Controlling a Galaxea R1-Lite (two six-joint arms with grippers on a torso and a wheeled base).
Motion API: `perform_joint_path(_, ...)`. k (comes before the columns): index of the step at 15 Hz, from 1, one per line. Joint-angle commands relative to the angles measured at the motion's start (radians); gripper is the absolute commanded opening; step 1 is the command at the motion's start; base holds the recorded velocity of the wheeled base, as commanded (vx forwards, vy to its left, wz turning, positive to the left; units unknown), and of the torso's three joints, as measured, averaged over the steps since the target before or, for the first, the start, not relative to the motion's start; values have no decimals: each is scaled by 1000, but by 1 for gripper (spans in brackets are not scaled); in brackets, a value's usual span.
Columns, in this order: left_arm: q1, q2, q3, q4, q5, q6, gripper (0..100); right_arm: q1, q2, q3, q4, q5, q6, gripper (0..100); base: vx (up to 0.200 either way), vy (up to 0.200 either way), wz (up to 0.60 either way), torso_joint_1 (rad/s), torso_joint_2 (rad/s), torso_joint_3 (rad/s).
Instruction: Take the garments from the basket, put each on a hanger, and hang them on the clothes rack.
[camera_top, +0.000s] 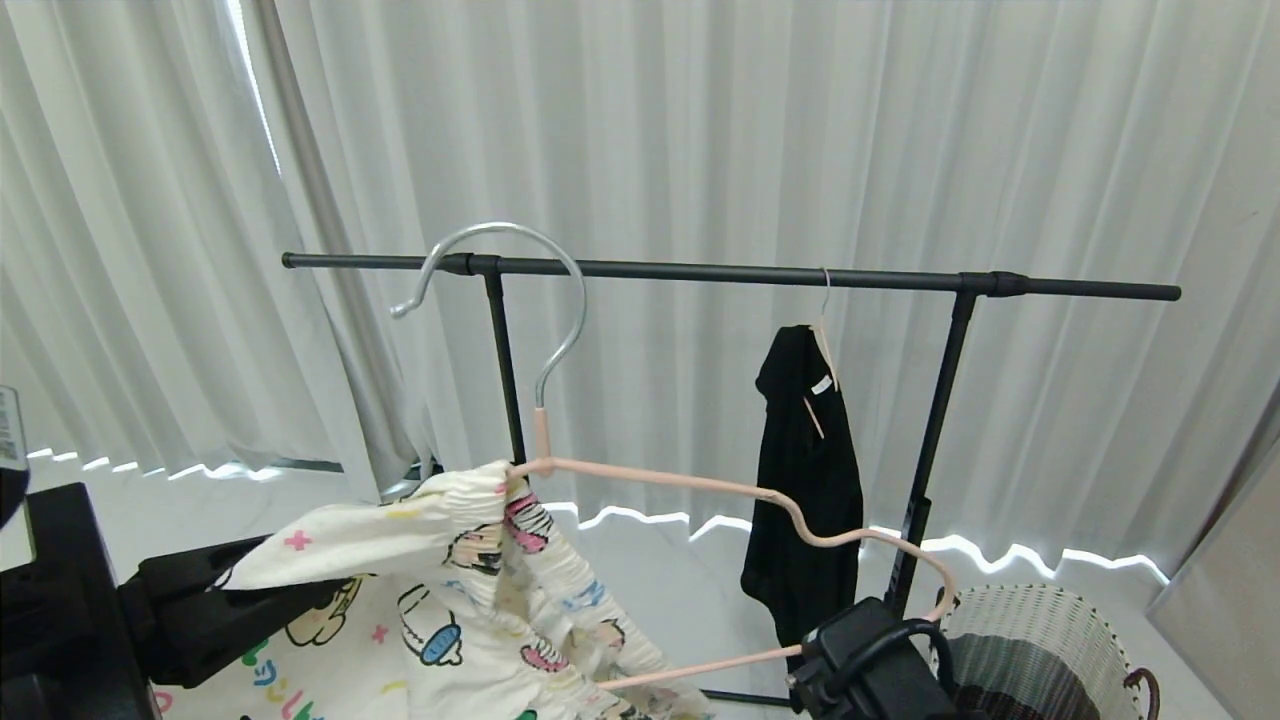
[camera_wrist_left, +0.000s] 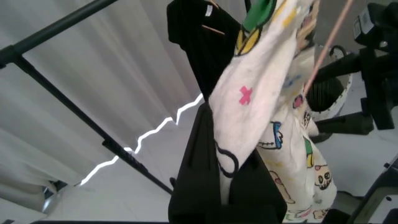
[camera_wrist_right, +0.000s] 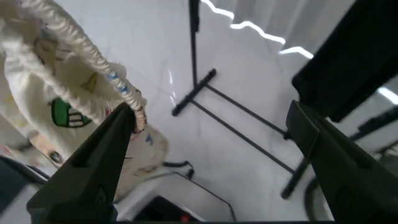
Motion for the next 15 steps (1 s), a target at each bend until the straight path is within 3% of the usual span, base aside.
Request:
perform_joint_path(1,4,-12,35,0,4,1,0,-50,-68,57,45,-38,-2,100,0,0,0,0,0,0)
perform_joint_path(5,30,-15,99,-1,6,99,0,-181,-206,178,70,-87,-77,100,0,0,0,0,0,0)
perform_joint_path(8,52,-29,139,-1,6,162,0,-186,-256,213,70,-87,-99,100,0,0,0,0,0,0)
perform_joint_path(10,56,-51,210,-1,7,276,0,-186,-261,204,70,-85,-110,100,0,0,0,0,0,0)
perform_joint_path(12,106,-45,256,-1,35,360,0,-168,-292,201,70,-76,-186,100,0,0,0,0,0,0)
perform_joint_path(14,147,-22,248,-8,78,354,0,-106,-309,195,70,-68,-251,100,0,0,0,0,0,0)
perform_joint_path(15,179,-6,244,-63,81,312,0,-46,-304,178,71,-61,-258,100,0,0,0,0,0,0)
